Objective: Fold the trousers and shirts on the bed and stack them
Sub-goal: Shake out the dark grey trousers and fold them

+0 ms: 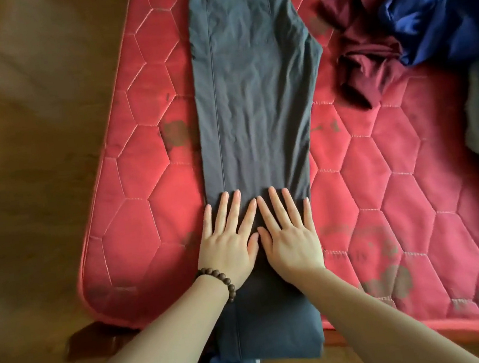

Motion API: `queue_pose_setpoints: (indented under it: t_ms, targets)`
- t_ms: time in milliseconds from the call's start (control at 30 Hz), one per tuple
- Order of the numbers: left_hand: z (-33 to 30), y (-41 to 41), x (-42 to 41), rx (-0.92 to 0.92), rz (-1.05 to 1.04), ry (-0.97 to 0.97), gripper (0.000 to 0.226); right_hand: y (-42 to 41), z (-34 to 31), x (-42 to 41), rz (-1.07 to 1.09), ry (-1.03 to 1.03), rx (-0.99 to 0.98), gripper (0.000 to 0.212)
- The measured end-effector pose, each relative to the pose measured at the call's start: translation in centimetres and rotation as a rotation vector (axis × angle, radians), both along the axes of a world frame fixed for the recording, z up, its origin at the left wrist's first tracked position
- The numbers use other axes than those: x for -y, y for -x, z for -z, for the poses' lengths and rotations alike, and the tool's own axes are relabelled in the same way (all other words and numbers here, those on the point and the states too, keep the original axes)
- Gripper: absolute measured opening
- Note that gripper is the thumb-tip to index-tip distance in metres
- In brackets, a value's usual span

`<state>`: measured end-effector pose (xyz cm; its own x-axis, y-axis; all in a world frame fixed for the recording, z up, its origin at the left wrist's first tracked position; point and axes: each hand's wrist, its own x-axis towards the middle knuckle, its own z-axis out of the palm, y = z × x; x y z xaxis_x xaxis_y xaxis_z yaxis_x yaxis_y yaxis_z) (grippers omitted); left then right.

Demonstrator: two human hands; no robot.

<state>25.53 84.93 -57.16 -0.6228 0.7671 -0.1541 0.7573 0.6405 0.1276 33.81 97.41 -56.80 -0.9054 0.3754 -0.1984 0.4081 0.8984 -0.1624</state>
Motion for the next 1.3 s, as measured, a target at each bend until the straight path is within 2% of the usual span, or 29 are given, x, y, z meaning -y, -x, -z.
queue_pose_setpoints:
  t_ms: [267, 433, 500, 600, 733, 833, 933, 1000, 1033, 1067, 1100, 1133, 1200, 1267, 1300]
  targets:
    - [0.0, -5.9, 5.2, -0.028, 0.047, -0.003, 0.062, -7.8, 0.2, 4.1, -0.101, 0.019, -0.019, 0.058]
    - [-1.1, -5.3, 8.1, -0.024, 0.116, -0.038, 0.052, -10.8, -0.9, 2.3, -0.222, -0.009, -0.008, 0.054]
    - [-1.3, -4.2, 10.4, -0.06, 0.182, -0.039, 0.059, -12.0, -1.6, 0.2, -0.219, -0.028, -0.024, 0.056]
    - [-1.7, -3.3, 12.6, -0.088, 0.299, 0.025, 0.086, -13.4, -2.3, -2.4, -0.22, -0.044, -0.009, 0.076]
    - [-2.0, -3.3, 12.1, -0.118, 0.561, 0.01, 0.076, -13.0, -2.8, -1.9, -0.465, -0.052, 0.004, 0.083]
    - [-2.5, -2.8, 11.4, -0.009, 0.644, 0.076, 0.08, -11.9, -3.4, -1.5, -0.668, -0.027, 0.07, 0.089]
    - [-3.6, -1.7, 11.1, 0.243, 0.655, 0.16, 0.081, -10.6, -5.0, -2.3, -0.715, 0.168, 0.188, 0.074]
    - [-4.3, -0.6, 10.6, 0.533, 0.538, 0.128, 0.07, -9.4, -6.4, -3.0, -0.558, 0.44, 0.296, 0.056]
    - [-4.6, 0.1, 9.8, 0.715, 0.355, 0.036, 0.055, -8.1, -7.4, -3.3, -0.369, 0.576, 0.295, 0.041]
    - [-5.0, 1.1, 8.3, 0.91, 0.067, -0.044, 0.035, -6.4, -8.3, -3.8, -0.132, 0.71, 0.259, 0.024]
    - [-5.5, 2.5, 6.7, 1.073, -0.27, -0.138, 0.025, -4.5, -8.9, -4.4, 0.122, 0.843, 0.186, 0.025]
    - [-5.7, 3.9, 5.4, 1.197, -0.569, -0.214, 0.033, -2.6, -9.0, -5.2, 0.357, 0.957, 0.12, 0.035]
    - [-5.2, 6.4, 3.3, 1.334, -0.9, -0.346, 0.044, 0.6, -8.6, -6.1, 0.733, 1.154, 0.066, 0.036]
    - [-5.3, 7.7, 1.2, 1.358, -0.973, -0.331, 0.038, 2.4, -7.4, -6.2, 0.94, 1.231, 0.118, 0.025]
    - [-5.3, 7.8, 0.7, 1.321, -0.97, -0.288, 0.03, 2.6, -6.7, -6.0, 0.99, 1.21, 0.17, 0.029]
